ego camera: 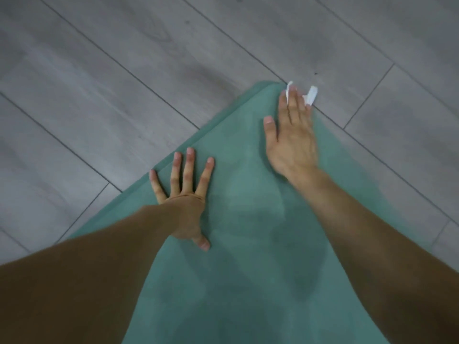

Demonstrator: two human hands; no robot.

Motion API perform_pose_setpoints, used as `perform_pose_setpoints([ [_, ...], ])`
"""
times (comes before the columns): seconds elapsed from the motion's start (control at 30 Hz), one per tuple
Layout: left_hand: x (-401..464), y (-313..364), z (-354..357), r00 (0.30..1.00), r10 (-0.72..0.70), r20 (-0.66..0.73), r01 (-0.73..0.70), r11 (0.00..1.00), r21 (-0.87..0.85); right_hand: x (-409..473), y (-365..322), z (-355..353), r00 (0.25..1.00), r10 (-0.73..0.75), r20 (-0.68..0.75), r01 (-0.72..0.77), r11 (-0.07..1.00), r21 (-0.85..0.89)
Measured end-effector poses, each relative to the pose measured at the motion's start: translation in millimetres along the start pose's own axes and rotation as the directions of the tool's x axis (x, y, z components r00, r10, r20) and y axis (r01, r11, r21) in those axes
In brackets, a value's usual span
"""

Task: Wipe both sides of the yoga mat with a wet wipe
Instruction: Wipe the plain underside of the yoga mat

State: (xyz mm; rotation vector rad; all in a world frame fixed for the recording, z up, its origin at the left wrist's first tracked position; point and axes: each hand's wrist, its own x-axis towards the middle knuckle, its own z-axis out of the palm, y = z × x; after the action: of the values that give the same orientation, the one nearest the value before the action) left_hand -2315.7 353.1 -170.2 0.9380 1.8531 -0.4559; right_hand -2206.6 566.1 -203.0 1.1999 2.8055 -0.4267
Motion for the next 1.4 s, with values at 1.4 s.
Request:
perform_pose_setpoints([
  [1.4,-5,3,6,0.996,0.006,-0.091,-0.008,1.000,-0.020,-74,66,1,0.962,-0.269,0.051,0.273,0.954,-0.124],
])
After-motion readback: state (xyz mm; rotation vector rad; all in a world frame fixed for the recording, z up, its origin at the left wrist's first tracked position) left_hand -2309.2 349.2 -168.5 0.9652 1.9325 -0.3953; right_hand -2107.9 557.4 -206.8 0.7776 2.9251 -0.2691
